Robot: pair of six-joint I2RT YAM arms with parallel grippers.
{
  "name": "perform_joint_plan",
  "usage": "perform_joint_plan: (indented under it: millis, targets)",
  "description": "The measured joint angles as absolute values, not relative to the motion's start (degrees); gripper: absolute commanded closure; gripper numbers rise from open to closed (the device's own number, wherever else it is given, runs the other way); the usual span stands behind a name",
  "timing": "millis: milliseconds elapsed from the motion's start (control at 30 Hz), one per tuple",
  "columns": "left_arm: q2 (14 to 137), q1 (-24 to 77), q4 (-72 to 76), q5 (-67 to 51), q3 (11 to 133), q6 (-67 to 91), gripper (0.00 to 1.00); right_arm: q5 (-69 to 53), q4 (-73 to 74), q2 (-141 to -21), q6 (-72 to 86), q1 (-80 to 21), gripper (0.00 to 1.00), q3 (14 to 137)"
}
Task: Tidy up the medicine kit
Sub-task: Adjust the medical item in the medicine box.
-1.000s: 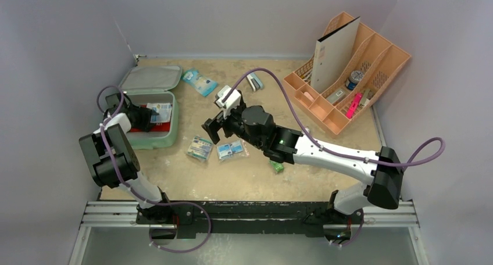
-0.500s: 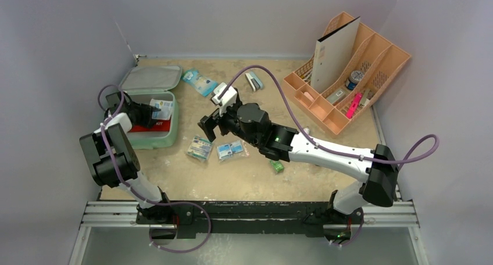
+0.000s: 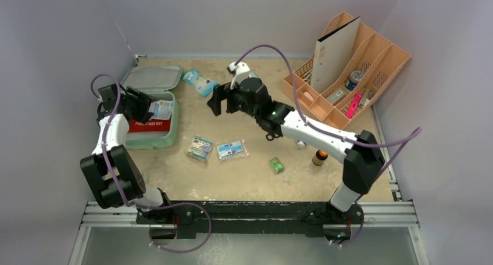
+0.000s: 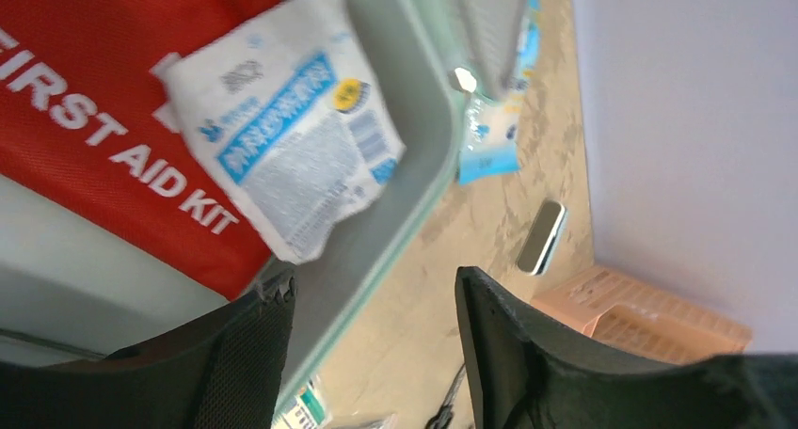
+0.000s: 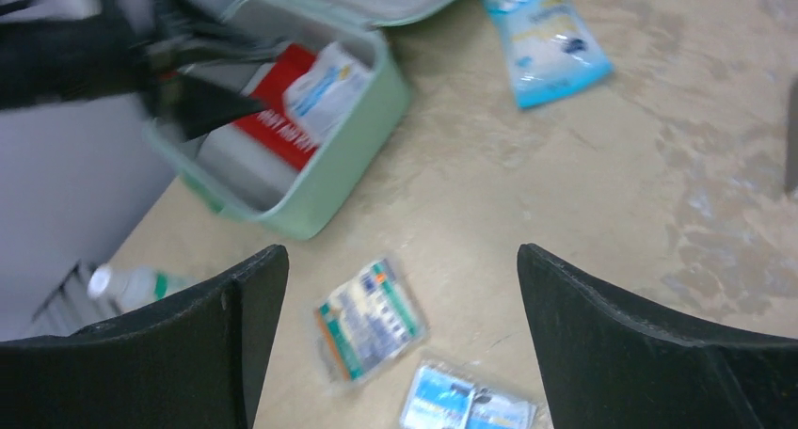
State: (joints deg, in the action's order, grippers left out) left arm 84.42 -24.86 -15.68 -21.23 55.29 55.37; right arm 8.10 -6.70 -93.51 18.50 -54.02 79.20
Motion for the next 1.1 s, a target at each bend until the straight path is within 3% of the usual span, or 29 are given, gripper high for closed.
perform_joint_plan:
  millis: [133,267,433,767,1100]
  targets:
    - [79.33,-20.47,-19.53,-20.21,59.48,47.53,0.28,4.25,-7.14,-100.57,25.15,-45.82,0.15,81.97]
    - [73.73,-15.38,-20.84,-21.71,61.63,41.65,0.27,2.76,-4.99,-110.52,23.75,-41.93,0.25,90.52]
    - [68.62,-14.61,-23.7,-24.69,61.56,35.64,0.27,2.17,-0.71,-121.6,18.44,-40.6,0.48,103.88]
    - [59.75,-11.7,-28.42,-32.84,53.25,29.82,0.28,1.63,-0.82,-137.84,19.86,-38.09,0.54,119.52]
    - [59.02,-11.7,-30.15,-34.74,48.14,27.79,0.29,0.89,-1.17,-152.07,25.96,-35.83,0.55,135.06]
